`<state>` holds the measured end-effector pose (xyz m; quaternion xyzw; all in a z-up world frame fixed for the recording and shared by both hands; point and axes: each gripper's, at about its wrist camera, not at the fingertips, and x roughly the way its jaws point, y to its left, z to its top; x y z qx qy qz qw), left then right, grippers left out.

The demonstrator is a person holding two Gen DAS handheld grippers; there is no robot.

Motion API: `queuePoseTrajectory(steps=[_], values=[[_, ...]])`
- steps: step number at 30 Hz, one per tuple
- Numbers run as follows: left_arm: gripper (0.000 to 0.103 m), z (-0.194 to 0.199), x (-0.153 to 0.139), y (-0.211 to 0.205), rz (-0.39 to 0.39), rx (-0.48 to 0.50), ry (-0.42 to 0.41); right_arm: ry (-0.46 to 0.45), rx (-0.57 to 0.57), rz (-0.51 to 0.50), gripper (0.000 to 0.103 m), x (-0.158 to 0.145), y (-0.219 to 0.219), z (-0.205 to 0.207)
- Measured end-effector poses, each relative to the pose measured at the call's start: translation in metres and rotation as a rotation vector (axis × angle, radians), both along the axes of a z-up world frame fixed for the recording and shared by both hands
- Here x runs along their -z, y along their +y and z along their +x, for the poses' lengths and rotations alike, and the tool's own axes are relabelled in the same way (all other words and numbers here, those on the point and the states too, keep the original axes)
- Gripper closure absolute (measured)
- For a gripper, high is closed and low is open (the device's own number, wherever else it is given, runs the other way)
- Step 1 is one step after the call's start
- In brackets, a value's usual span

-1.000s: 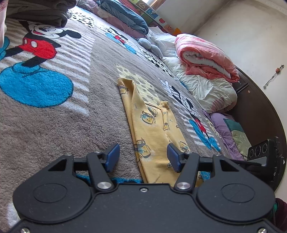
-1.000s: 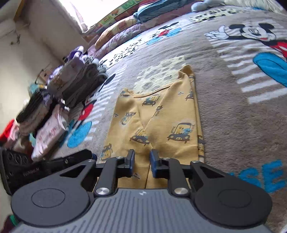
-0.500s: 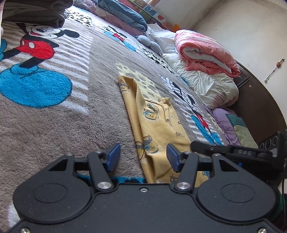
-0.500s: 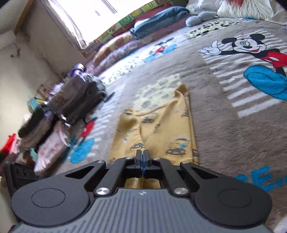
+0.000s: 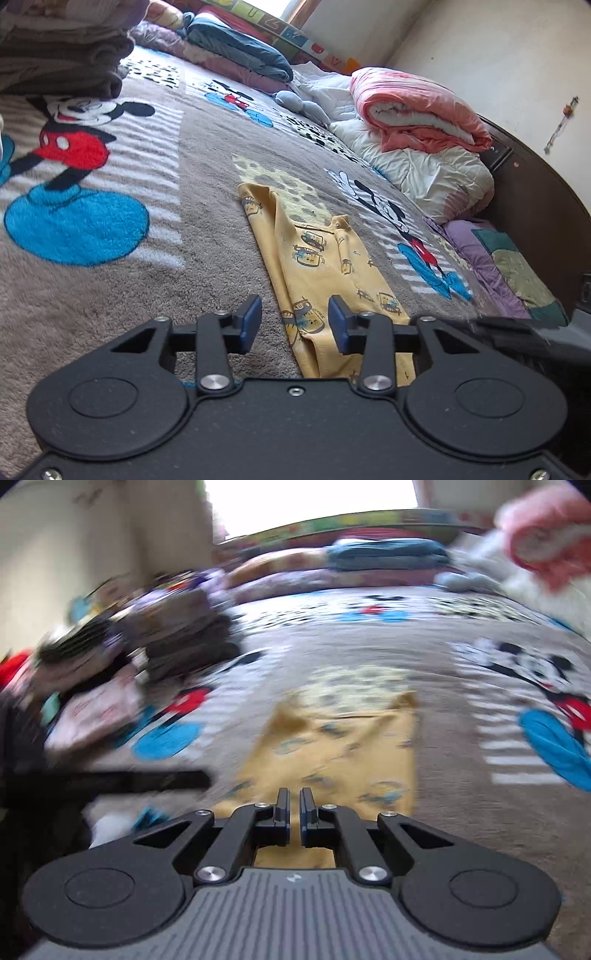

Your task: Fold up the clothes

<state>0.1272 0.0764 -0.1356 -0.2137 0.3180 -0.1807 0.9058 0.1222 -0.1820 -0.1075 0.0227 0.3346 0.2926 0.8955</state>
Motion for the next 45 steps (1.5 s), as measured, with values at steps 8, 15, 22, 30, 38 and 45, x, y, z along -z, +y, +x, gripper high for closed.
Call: queuePoseTrajectory(steps=[8, 15, 22, 30, 38, 45], values=[[0.066, -0.002, -0.006, -0.011, -0.009, 0.058, -0.056, -0.069, -0.442, -0.268, 0.093, -0.007, 0.037, -0.081], [0.066, -0.001, 0.006, -0.024, 0.039, 0.091, -0.021, -0.172, -0.555, -0.484, 0.076, 0.004, 0.057, -0.120], [0.066, -0.001, 0.010, -0.025, 0.061, 0.087, -0.006, -0.126, -0.549, -0.556, 0.091, 0.006, 0.061, -0.114], [0.066, -0.004, 0.003, -0.023, 0.083, 0.064, -0.039, -0.071, -0.583, -0.547, 0.092, 0.000, 0.053, -0.117], [0.064, -0.003, 0.008, -0.031, 0.112, 0.084, -0.048, -0.026, -0.490, -0.295, 0.079, -0.030, 0.033, -0.108], [0.064, 0.011, -0.010, -0.025, 0.031, 0.034, -0.075, 0.014, -0.347, -0.121, 0.079, -0.011, 0.016, -0.074]])
